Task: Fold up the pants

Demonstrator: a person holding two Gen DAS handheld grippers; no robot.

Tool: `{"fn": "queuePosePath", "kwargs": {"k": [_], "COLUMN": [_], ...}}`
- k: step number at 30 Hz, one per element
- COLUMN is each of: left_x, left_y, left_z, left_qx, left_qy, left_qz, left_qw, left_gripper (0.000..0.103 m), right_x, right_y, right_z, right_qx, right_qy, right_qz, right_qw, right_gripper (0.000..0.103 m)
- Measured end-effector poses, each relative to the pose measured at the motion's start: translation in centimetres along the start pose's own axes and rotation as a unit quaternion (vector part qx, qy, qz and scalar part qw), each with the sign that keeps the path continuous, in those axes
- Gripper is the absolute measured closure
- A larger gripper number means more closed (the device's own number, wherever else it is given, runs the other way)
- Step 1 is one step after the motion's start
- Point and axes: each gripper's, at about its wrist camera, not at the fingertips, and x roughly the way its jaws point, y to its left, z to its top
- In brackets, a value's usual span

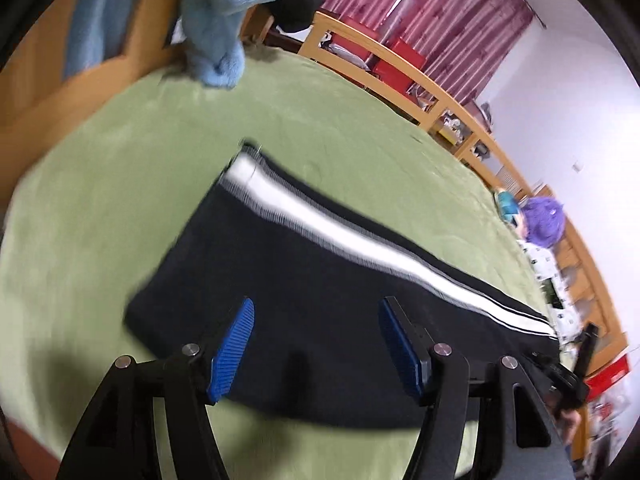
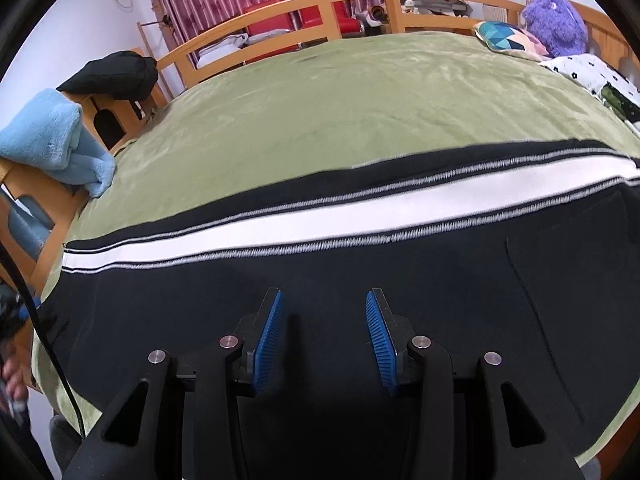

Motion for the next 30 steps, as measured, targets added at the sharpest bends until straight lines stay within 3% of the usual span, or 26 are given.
{"fn": "queuePosePath", "kwargs": {"k": [4,7,10,12,13,14,16,19,24,27,29,30], "left_x": [-1.1,-1.0,-0.3,0.4,0.8,1.2,1.9,1.1,1.7,1.3,1.8,2.3], "left_y": [2.2,3.6,4.5,5.1,5.3,5.4,5.5,6.6,6.9,6.5,6.3,6.3], "left_z": [-2.2,-2.2,-1.5,-1.0,-0.7,-0.4,0.2,0.0,-2.3,-3.0,-2.7,-2.4], "left_qx": [-0.041,-0.066,-0.082,-0.096,-0.098,-0.097,-0.093,-0.119,-0.127,-0.127,-0.126,-0.128], "left_qy": [-0.009,-0.019,-0.033,-0.038,-0.038,-0.037,-0.025,-0.031,-0.001,-0.011,-0.01,-0.011], "left_qz": [0.02,0.024,0.054,0.059,0.064,0.067,0.102,0.077,0.061,0.051,0.045,0.047], "left_qw": [0.9989,0.9974,0.9946,0.9929,0.9924,0.9923,0.9901,0.9895,0.99,0.9906,0.991,0.9907], "left_gripper": [0.042,0.042,0.043,0.05,0.063,0.081,0.094,0.094,0.089,0.078,0.064,0.063], "right_x": [-0.6,-1.3,-2.0,-2.6,-2.9,-3.1,-3.7,-4.0,-4.0,-3.3,-2.9,-2.7], "right_y": [0.3,0.4,0.4,0.3,0.3,0.4,0.5,0.4,0.0,-0.3,-0.3,-0.2], "right_z": [-1.0,-1.6,-2.0,-2.3,-2.5,-2.6,-2.8,-2.8,-3.0,-3.0,-3.1,-3.1], "right_qx": [0.006,0.011,0.017,0.021,0.021,0.02,0.018,0.018,0.027,0.03,0.031,0.029], "right_qy": [0.005,0.007,0.009,0.01,0.009,0.008,0.004,0.004,0.008,0.018,0.023,0.026], "right_qz": [0.007,0.009,0.005,0.0,-0.002,-0.005,-0.011,-0.016,-0.019,-0.019,-0.015,-0.015], "right_qw": [1.0,1.0,1.0,1.0,1.0,1.0,1.0,1.0,0.999,0.999,0.999,0.999], "right_gripper": [0.06,0.06,0.06,0.06,0.06,0.06,0.06,0.06,0.058,0.058,0.058,0.058]}}
